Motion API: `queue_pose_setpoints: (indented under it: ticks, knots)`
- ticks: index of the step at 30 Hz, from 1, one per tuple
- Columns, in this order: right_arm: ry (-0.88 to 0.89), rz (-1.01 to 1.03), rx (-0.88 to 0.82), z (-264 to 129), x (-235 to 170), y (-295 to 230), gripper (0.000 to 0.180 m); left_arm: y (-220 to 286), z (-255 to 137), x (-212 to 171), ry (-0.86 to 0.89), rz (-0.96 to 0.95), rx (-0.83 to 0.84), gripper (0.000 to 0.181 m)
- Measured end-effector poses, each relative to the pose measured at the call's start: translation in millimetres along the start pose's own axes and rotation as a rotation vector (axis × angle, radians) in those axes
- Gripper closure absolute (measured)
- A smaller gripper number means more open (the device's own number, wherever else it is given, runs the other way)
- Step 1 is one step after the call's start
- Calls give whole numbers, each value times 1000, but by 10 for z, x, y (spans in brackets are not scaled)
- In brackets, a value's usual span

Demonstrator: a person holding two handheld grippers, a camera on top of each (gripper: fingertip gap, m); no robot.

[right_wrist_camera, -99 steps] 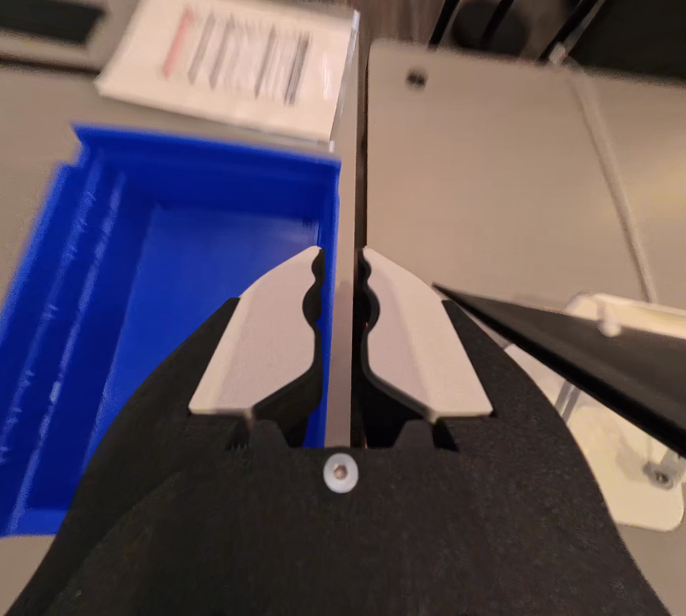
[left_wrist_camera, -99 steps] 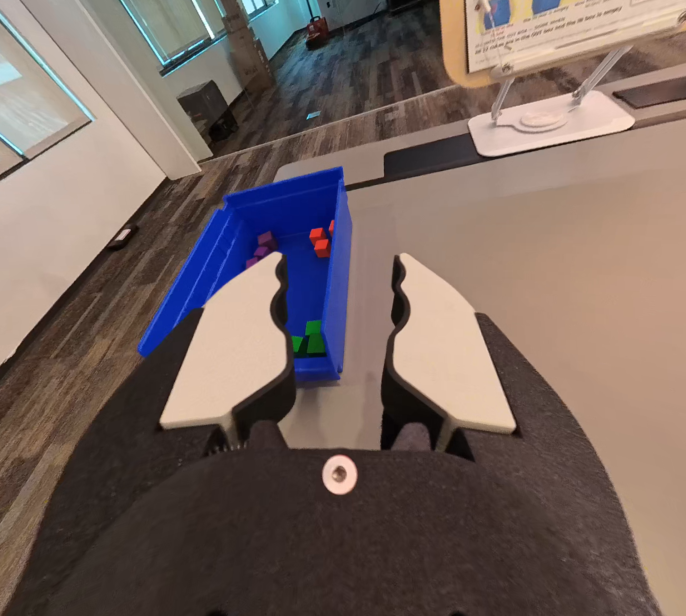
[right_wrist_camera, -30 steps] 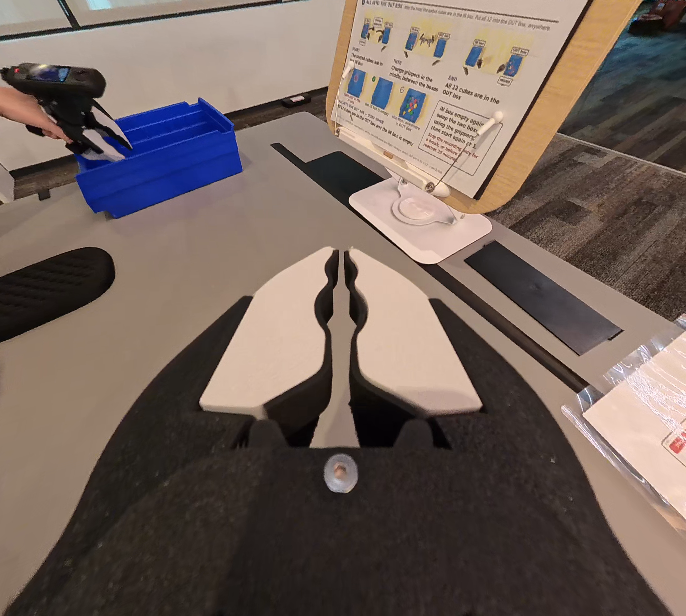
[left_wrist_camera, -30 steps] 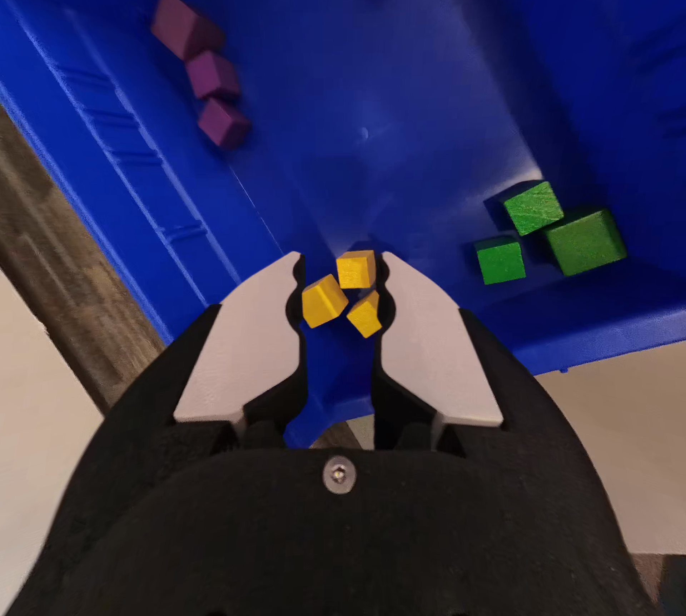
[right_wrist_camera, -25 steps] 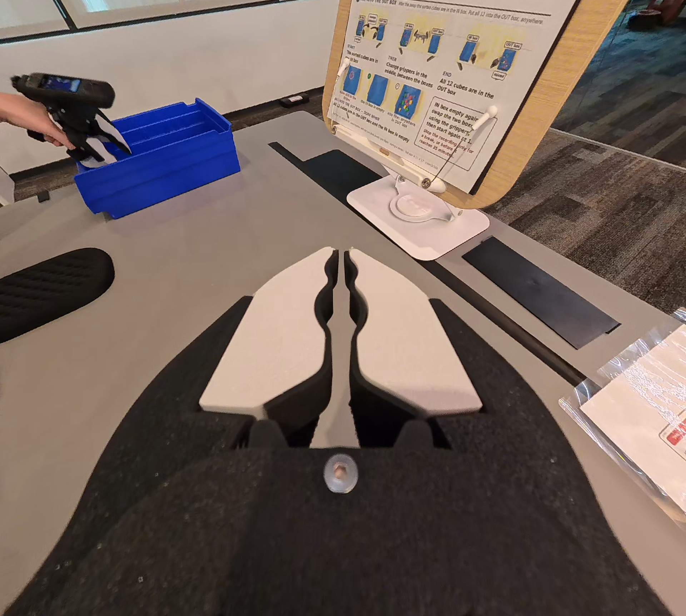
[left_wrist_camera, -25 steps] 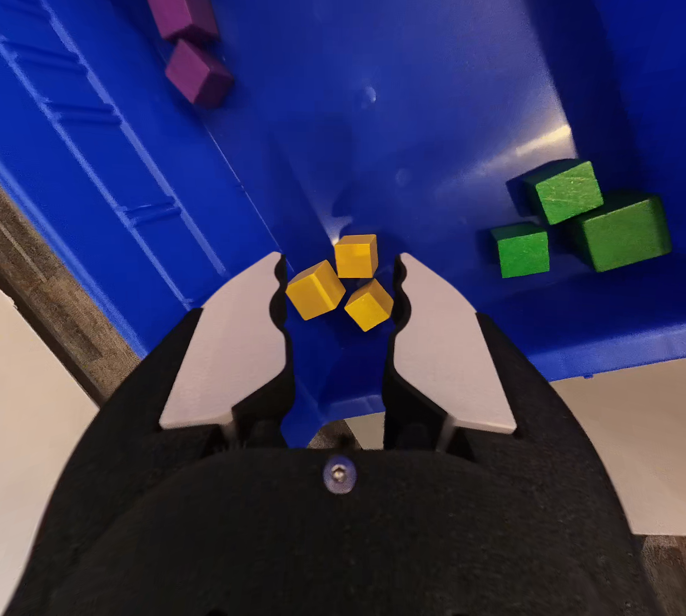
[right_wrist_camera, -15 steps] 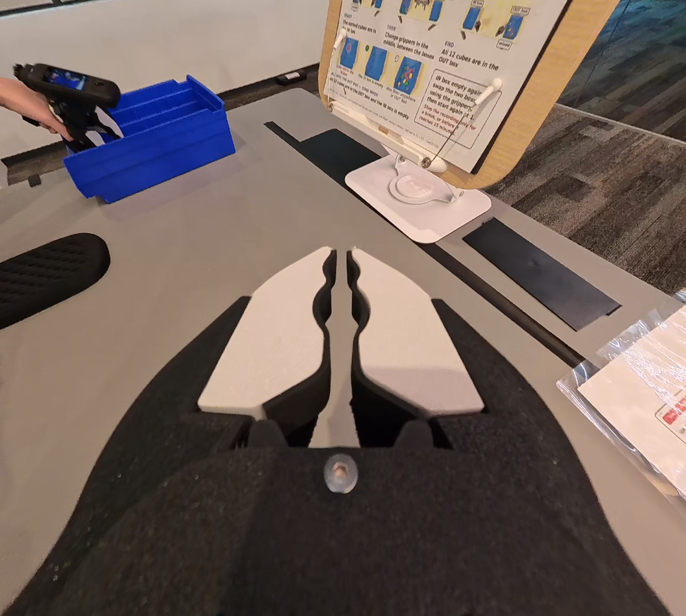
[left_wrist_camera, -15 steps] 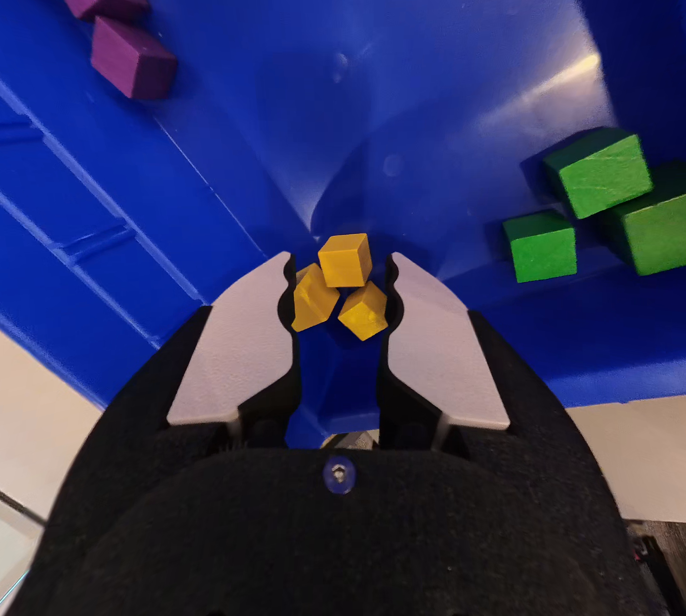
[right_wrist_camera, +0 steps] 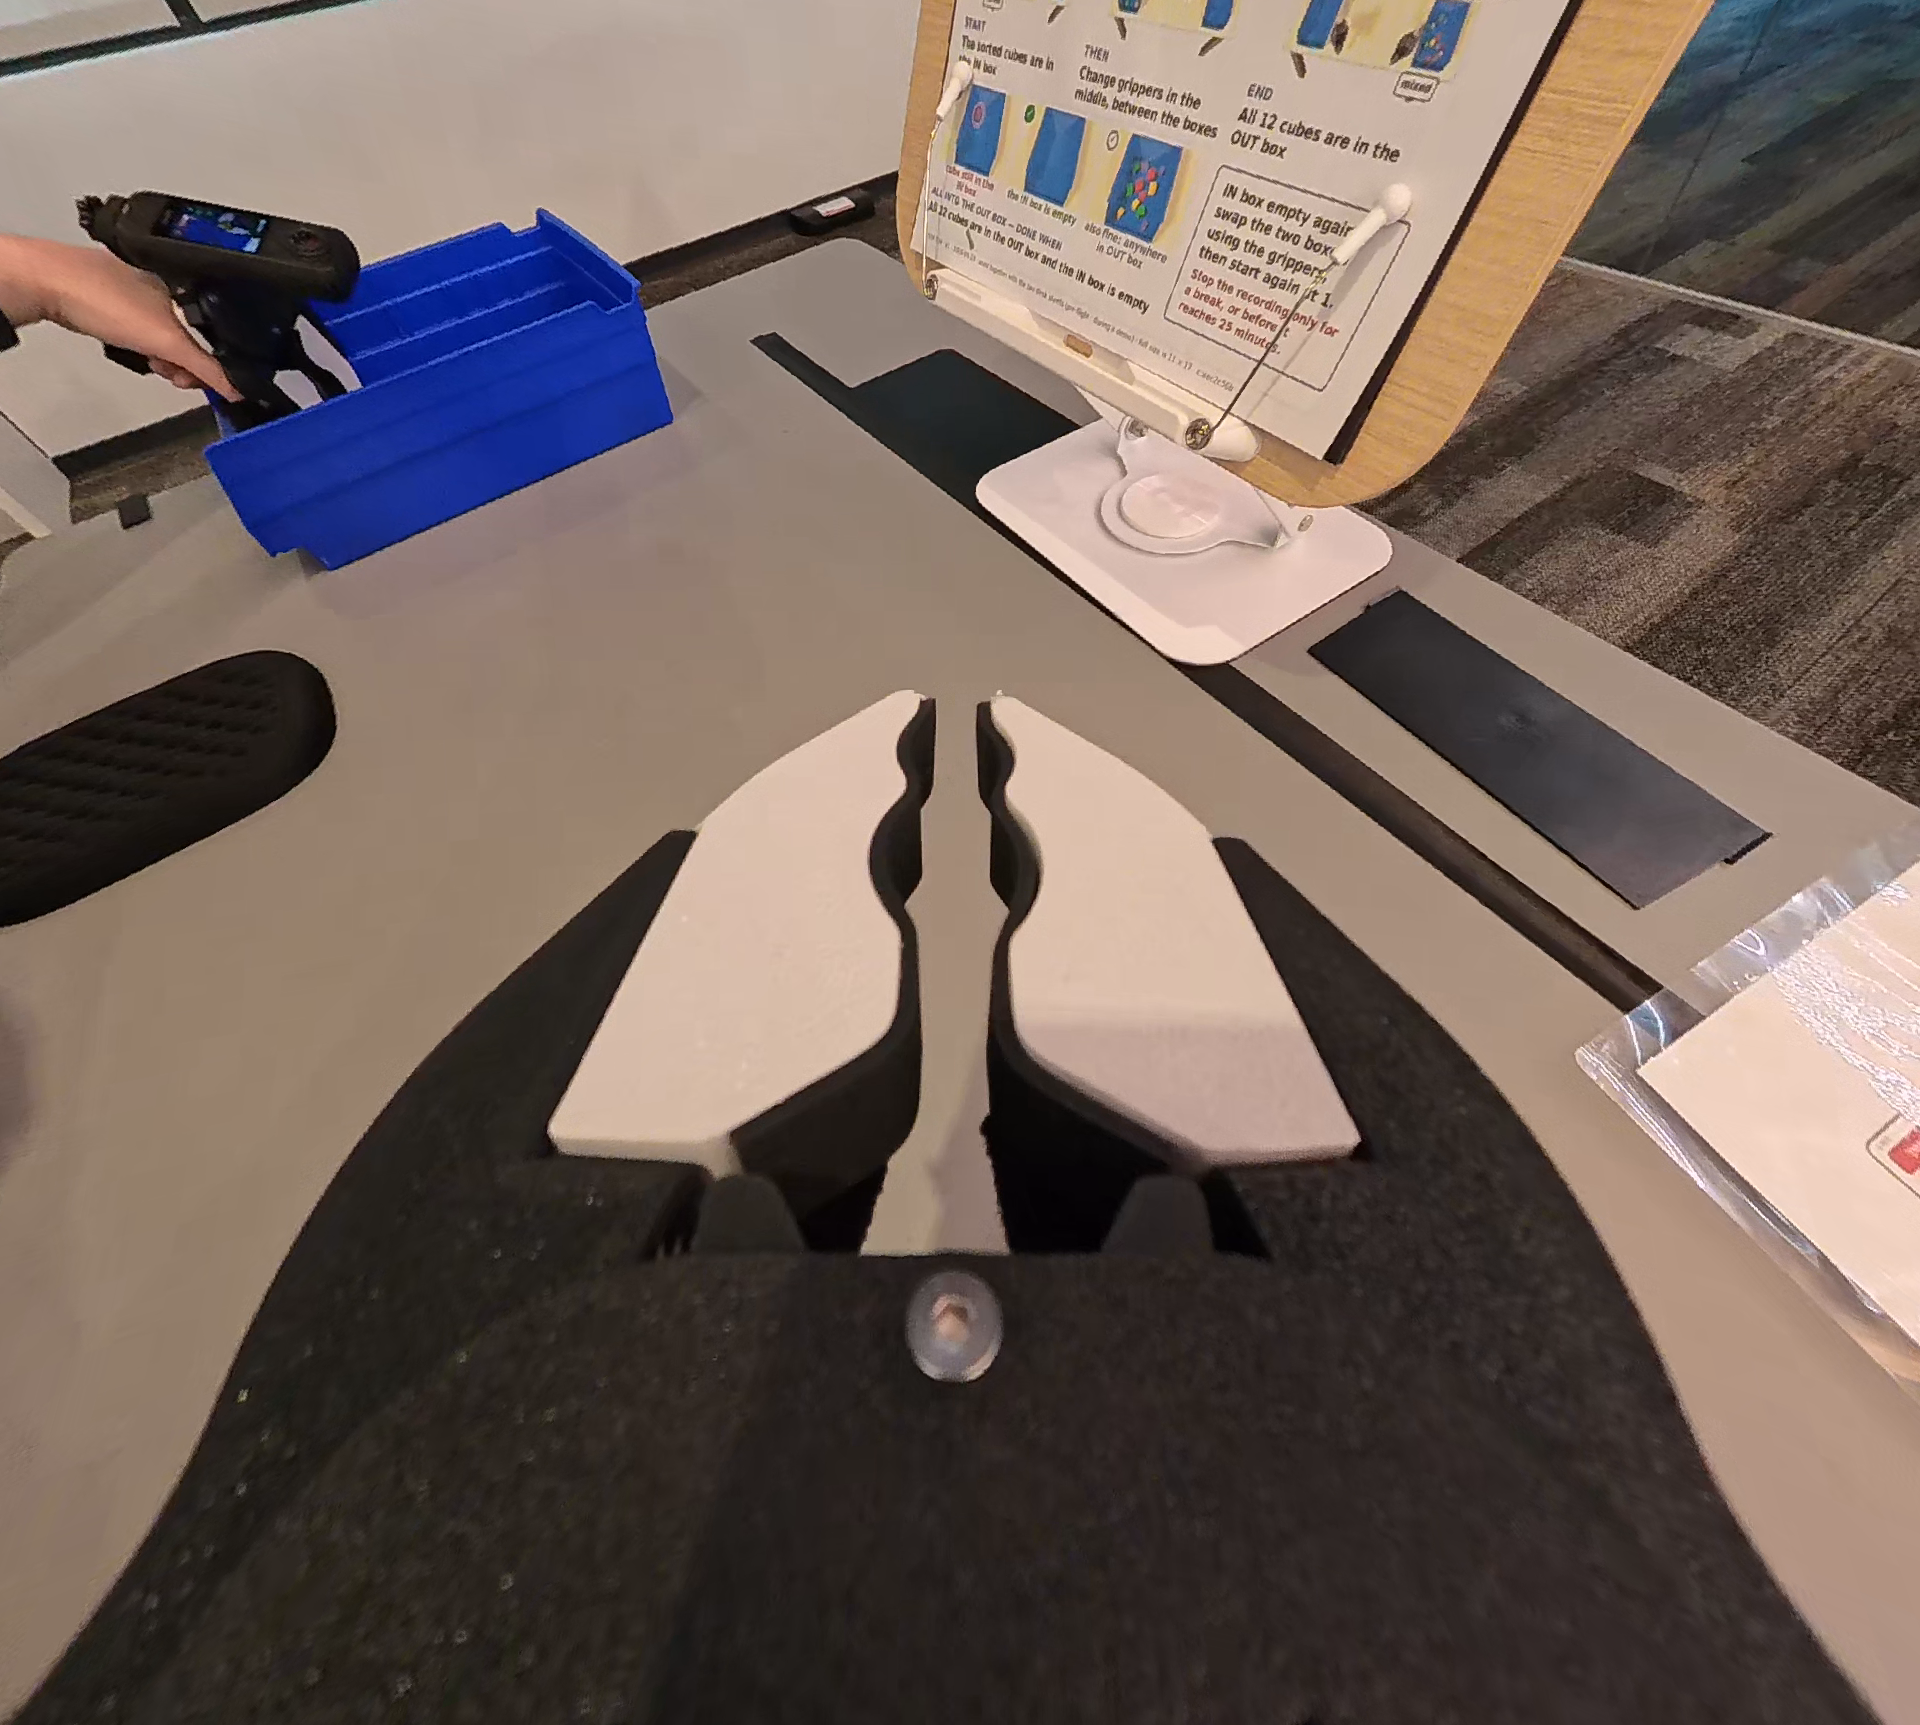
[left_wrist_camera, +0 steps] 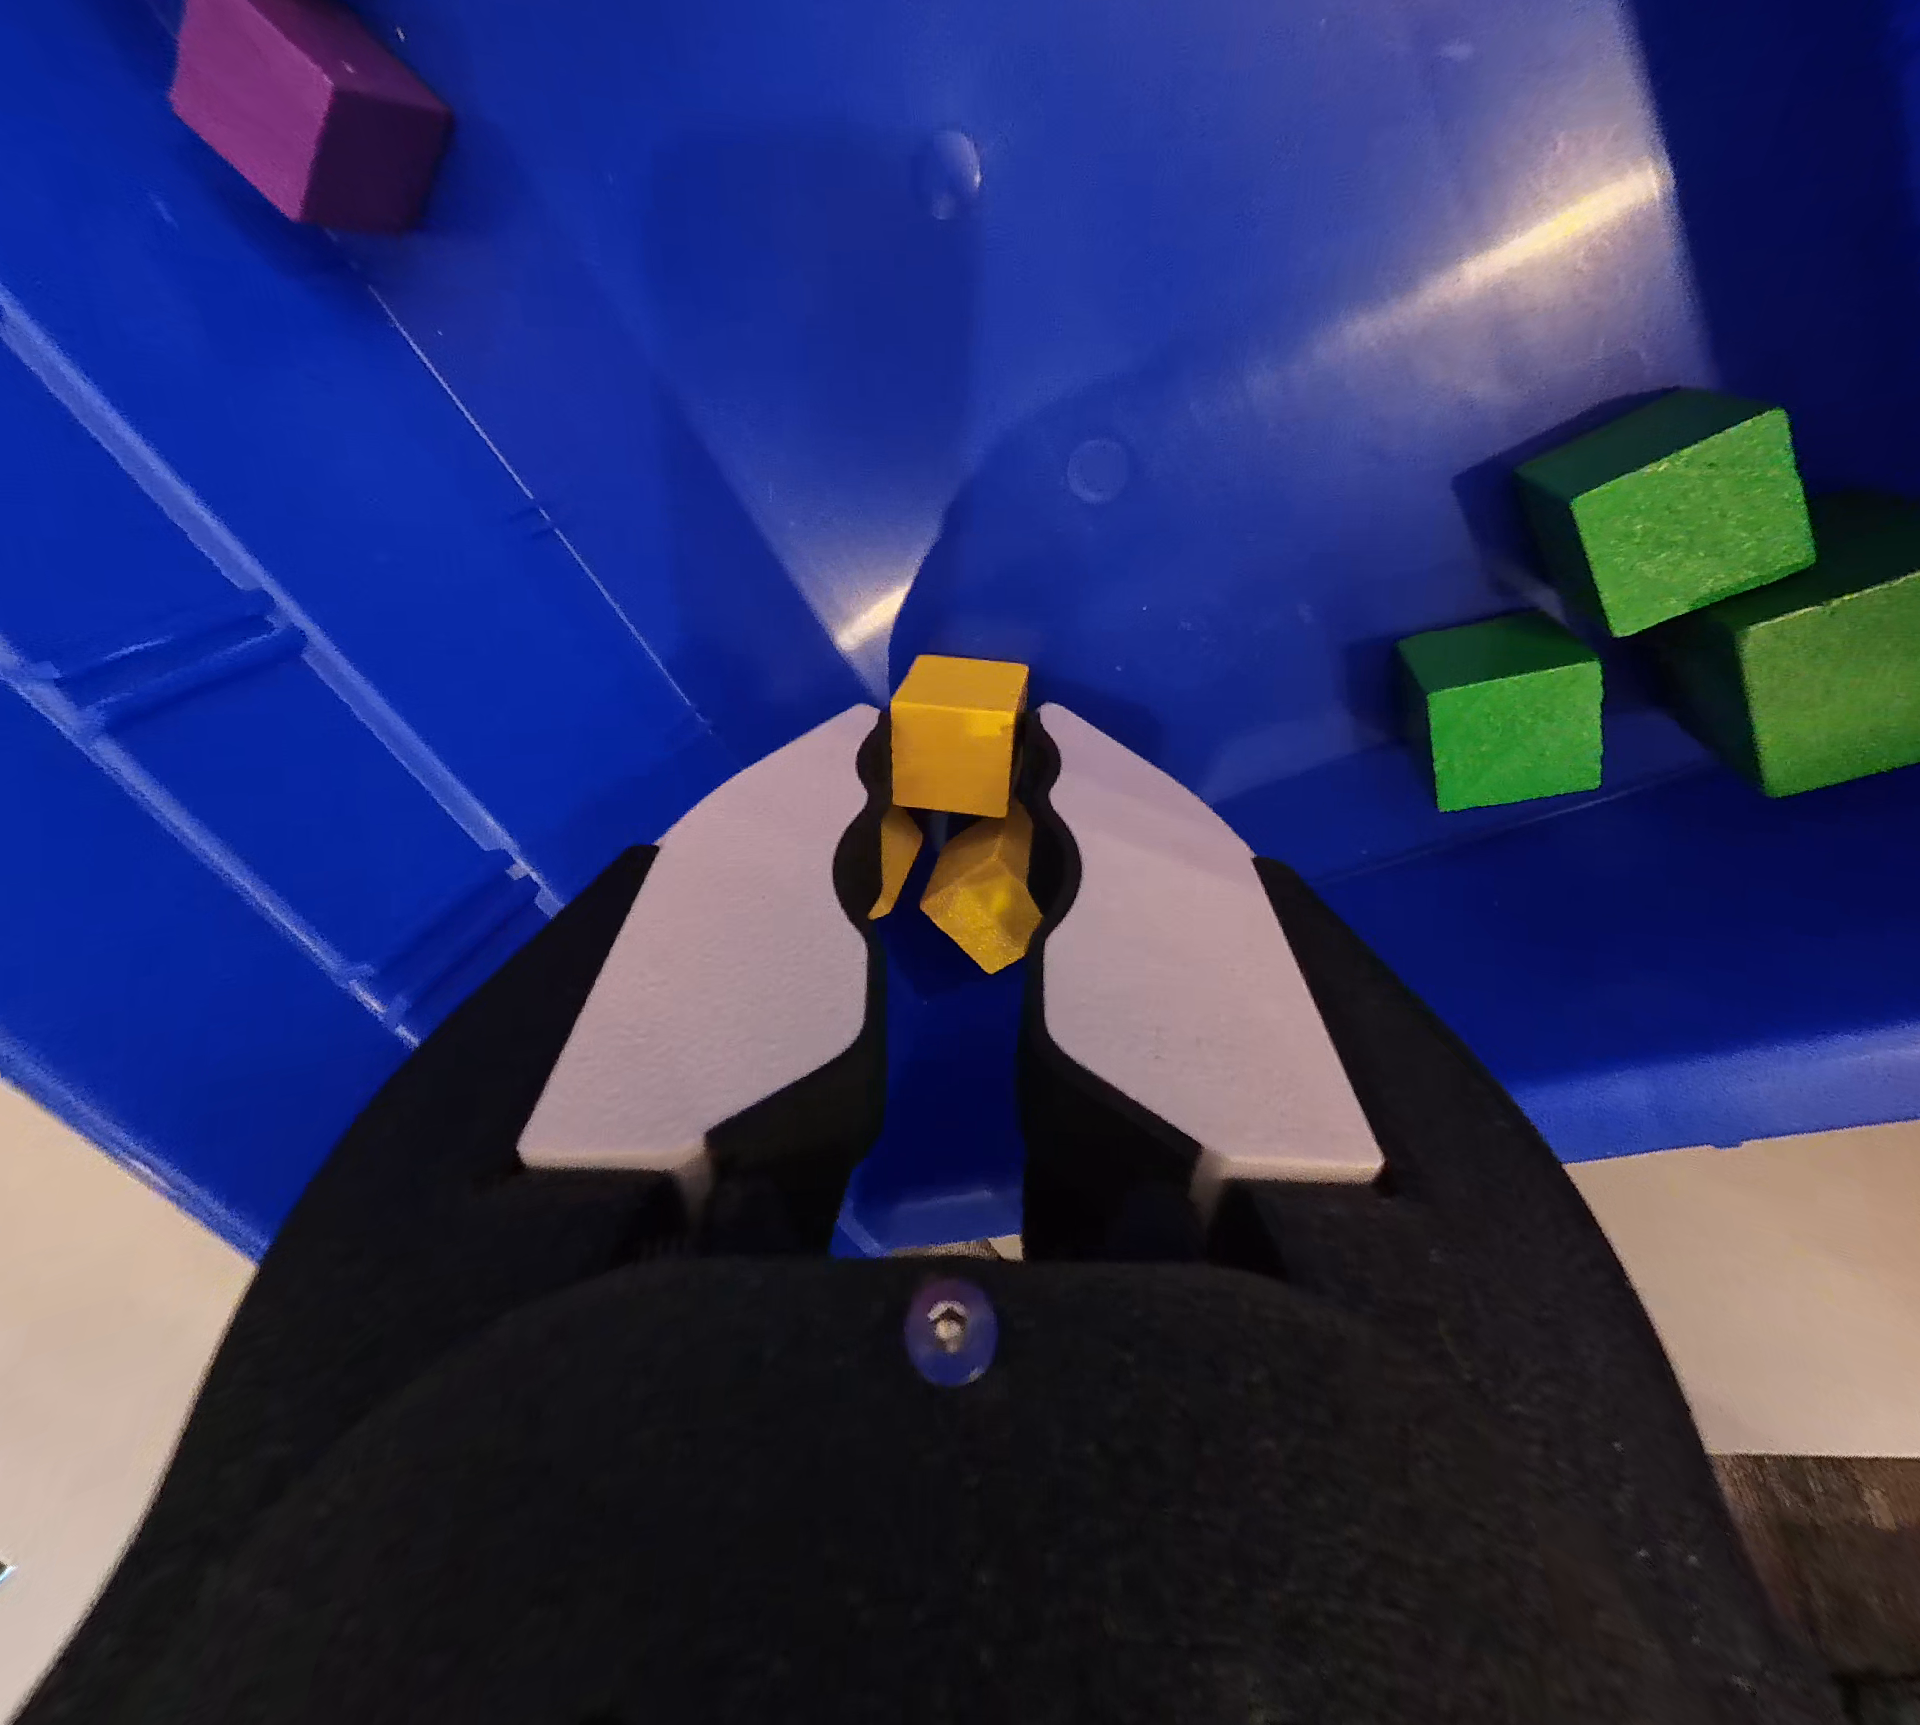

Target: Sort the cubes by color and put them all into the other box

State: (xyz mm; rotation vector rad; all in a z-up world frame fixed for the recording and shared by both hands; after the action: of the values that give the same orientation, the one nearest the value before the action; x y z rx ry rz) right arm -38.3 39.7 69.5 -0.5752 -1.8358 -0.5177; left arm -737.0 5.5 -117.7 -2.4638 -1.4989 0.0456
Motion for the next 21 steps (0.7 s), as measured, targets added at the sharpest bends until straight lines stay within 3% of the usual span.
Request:
queue_pose_setpoints:
  ticks: [5,11,15,17,21]
  knots:
    - [25,13,-10,-58,18,24,173,-75,-287,147,137,-16,30,159]
    - [35,-7,7,25,107,-62,173,115,-1584,785,654,49,137,159]
    - [85,2,61,234,333,-265,162,919,-2440,1272,1030,191,143,159]
    - [160,15,122,354,529,-450,159,1464,-2680,1495,1166,284,99,159]
    - [386,150,398,518,937,-960,150,2534,-2967,1848,1378,465,-59,159]
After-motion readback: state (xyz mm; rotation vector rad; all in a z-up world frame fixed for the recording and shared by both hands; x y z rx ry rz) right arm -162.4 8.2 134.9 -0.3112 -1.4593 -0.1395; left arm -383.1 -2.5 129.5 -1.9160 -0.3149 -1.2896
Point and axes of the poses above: each gripper's, where its closed fingertips meet, z out along the fingers, x out of its top, y = z × x across the jaws, the point moved 2 cm from there along -z, back along the fingers, and after that the axes turned 10 degrees about -z, right-handed, at the moved point
